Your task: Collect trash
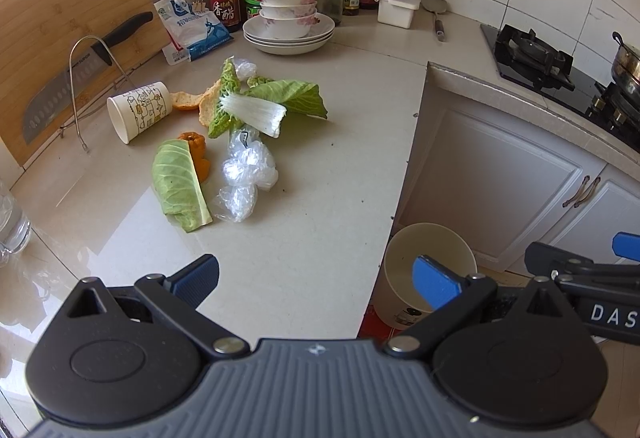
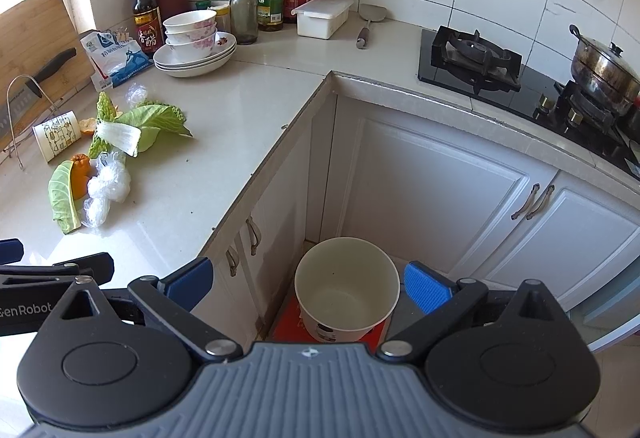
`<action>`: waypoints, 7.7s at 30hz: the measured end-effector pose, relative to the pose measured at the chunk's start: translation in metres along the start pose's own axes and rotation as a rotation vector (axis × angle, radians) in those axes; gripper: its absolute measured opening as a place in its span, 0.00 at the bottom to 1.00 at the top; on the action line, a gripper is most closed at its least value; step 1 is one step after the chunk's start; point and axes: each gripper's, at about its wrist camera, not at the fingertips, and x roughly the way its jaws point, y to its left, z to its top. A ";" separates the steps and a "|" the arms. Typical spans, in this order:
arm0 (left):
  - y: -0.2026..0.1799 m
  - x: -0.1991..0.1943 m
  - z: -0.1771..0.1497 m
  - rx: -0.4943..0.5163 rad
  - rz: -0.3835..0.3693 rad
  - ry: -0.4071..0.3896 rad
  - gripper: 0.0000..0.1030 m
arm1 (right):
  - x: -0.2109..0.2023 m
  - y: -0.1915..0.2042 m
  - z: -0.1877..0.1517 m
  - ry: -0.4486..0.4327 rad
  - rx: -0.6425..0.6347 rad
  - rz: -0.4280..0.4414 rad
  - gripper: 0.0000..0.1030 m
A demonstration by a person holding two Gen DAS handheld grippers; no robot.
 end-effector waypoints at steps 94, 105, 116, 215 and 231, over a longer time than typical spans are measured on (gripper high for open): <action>0.107 0.033 0.018 -0.257 0.266 -0.095 0.99 | 0.114 0.112 0.054 -0.161 -0.583 0.510 1.00; 0.127 0.057 0.019 -0.339 0.273 -0.039 0.99 | 0.164 0.148 0.057 -0.069 -0.603 0.657 1.00; 0.137 0.073 0.028 -0.360 0.297 -0.039 0.99 | 0.186 0.180 0.068 -0.052 -0.615 0.718 0.95; -0.106 0.099 0.085 0.167 -0.178 -0.005 0.35 | 0.196 -0.116 0.054 -0.038 -0.327 0.330 0.65; -0.147 0.130 0.099 0.198 -0.165 0.021 0.35 | 0.214 -0.138 0.059 -0.048 -0.329 0.331 1.00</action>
